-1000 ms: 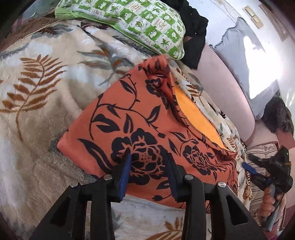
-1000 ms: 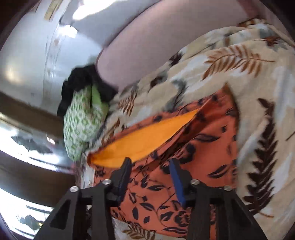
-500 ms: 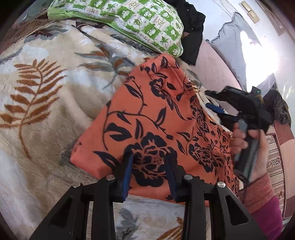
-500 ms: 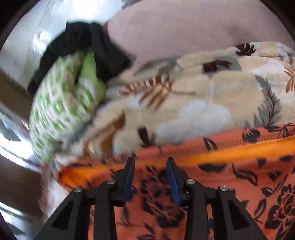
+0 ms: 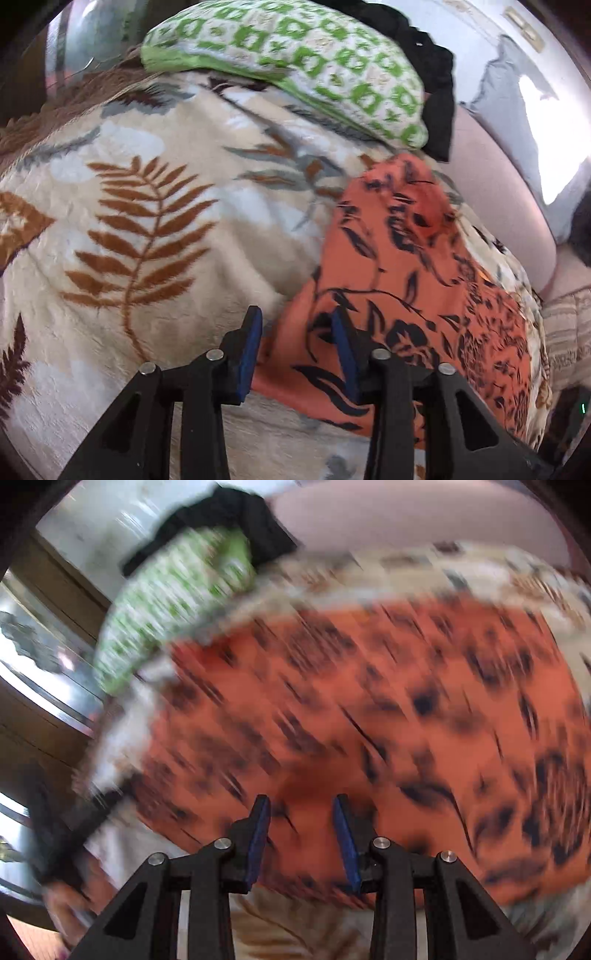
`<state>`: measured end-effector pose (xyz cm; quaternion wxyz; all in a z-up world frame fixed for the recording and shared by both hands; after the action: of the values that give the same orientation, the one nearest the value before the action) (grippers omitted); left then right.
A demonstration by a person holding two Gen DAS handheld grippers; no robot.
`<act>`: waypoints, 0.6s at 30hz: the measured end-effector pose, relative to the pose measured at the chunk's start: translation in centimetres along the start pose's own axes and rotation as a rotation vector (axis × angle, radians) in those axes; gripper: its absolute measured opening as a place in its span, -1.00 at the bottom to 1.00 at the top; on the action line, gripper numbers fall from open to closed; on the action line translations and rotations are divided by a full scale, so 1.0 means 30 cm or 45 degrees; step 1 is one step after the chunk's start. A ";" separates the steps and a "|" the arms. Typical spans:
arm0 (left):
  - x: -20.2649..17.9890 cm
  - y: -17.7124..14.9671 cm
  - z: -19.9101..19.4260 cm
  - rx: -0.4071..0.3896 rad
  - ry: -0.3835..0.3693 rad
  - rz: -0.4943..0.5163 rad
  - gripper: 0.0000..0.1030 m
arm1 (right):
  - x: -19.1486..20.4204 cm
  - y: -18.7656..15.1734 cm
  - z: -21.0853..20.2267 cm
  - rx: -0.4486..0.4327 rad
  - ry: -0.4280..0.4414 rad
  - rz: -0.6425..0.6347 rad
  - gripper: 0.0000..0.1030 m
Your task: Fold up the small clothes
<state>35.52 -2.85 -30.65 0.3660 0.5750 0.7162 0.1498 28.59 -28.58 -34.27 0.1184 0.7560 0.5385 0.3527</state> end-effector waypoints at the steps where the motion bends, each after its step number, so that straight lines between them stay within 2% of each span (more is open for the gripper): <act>1: 0.018 0.000 -0.001 0.013 -0.005 -0.045 -0.11 | 0.001 0.011 -0.028 -0.056 0.025 -0.011 -0.28; 3: 0.037 0.015 -0.025 0.013 -0.007 -0.112 -0.12 | 0.019 0.044 -0.046 0.035 -0.032 -0.016 -0.29; 4: 0.038 0.028 -0.043 -0.011 -0.008 -0.117 -0.12 | 0.044 0.083 -0.059 0.029 -0.026 -0.016 -0.29; 6: 0.028 0.055 -0.079 -0.058 -0.030 -0.115 -0.12 | 0.131 0.182 -0.075 -0.038 0.057 -0.052 -0.29; 9: -0.004 0.052 -0.093 -0.035 -0.092 -0.108 -0.11 | 0.275 0.298 -0.022 -0.063 0.148 -0.089 -0.29; 12: -0.035 0.025 -0.082 0.012 -0.103 -0.025 -0.11 | 0.419 0.364 0.140 0.006 0.187 -0.149 -0.29; 13: -0.044 0.010 -0.068 0.039 -0.097 0.002 -0.11 | 0.455 0.379 0.228 0.066 0.162 -0.178 -0.29; 16: -0.048 -0.019 -0.028 0.100 -0.036 0.079 -0.11 | 0.504 0.424 0.457 0.156 0.095 -0.170 -0.29; 18: -0.044 -0.019 -0.008 0.123 -0.032 0.078 -0.07 | 0.499 0.477 0.558 0.122 0.050 -0.135 -0.29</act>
<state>35.04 -4.20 -30.37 0.3420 0.6156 0.7000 0.1187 52.68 -17.39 -32.32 0.0900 0.7241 0.5964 0.3345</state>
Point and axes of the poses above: each gripper's, at about its wrist camera, not at the fingertips, and z roughly the way its jaws point, x to its left, y to its top, the point moved 8 cm from there along z, roughly the way its jaws point, and after that the axes turned 14 degrees about -x, right-handed, at the moved point
